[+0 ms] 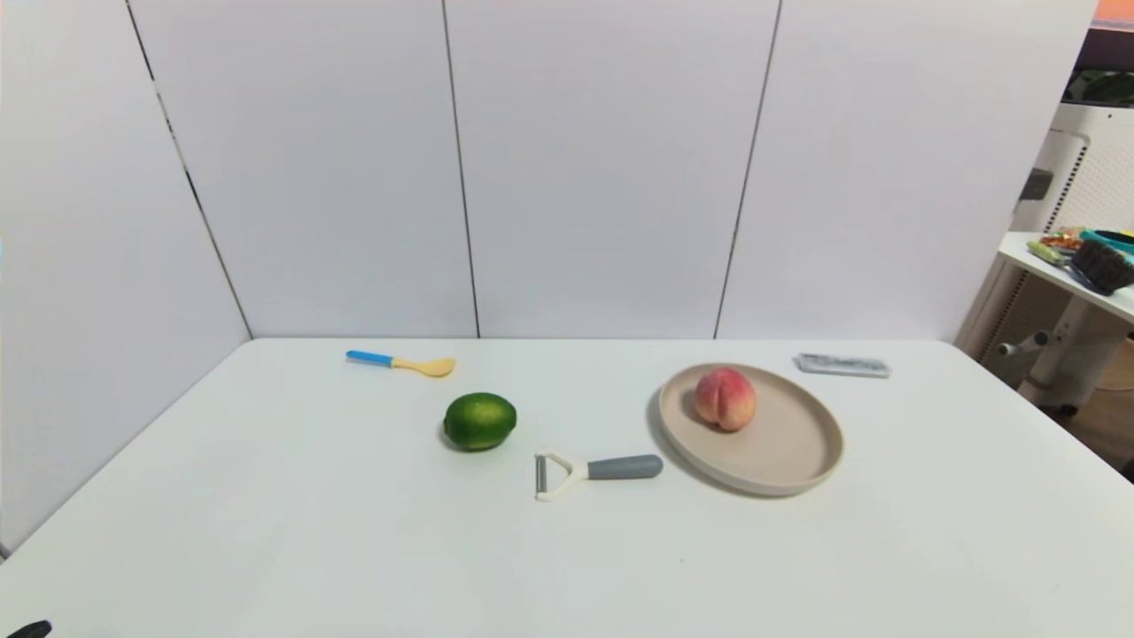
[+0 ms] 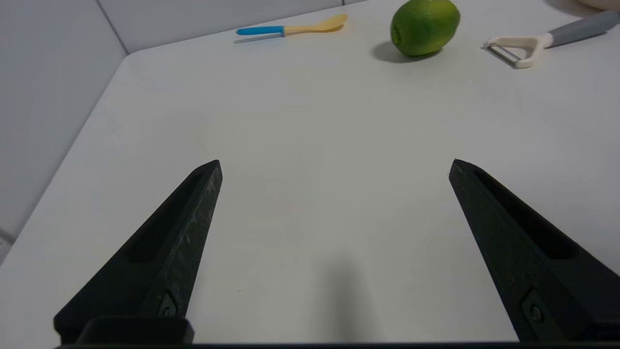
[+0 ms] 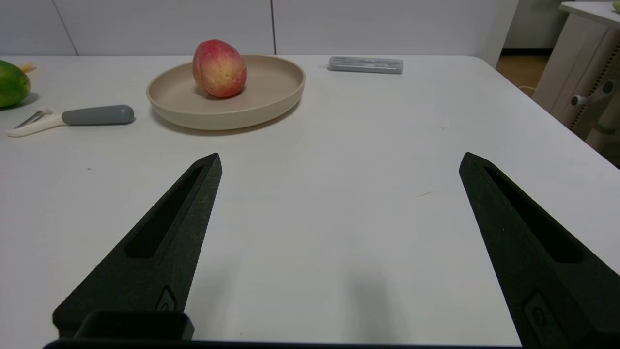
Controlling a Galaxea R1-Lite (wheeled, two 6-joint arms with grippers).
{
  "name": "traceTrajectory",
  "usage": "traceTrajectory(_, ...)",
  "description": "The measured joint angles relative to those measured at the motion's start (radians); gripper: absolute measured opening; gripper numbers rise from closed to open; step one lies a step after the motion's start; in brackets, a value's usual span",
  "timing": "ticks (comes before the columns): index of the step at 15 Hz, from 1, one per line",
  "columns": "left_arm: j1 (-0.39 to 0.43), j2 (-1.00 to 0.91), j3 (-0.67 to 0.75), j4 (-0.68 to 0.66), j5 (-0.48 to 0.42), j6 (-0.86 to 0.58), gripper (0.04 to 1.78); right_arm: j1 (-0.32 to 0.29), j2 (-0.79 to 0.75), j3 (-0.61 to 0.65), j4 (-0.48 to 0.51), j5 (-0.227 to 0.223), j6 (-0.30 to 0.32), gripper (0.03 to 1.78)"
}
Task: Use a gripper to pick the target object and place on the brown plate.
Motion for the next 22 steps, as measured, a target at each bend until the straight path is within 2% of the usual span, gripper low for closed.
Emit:
traceTrajectory(4, 0.024, -0.179, 0.012, 0.124, 0.09, 0.002, 1.69, 0.0, 0.0, 0.0, 0.0, 0.0, 0.0, 1.69)
traceTrajectory(8, 0.027, -0.217, 0.012, 0.121, 0.117, -0.124, 1.69, 0.0, 0.0, 0.0, 0.0, 0.0, -0.001, 1.69)
traceTrajectory(22, 0.028, -0.224, 0.012, 0.12, 0.12, -0.134, 1.69, 0.0, 0.0, 0.0, -0.001, -0.001, -0.002, 1.69)
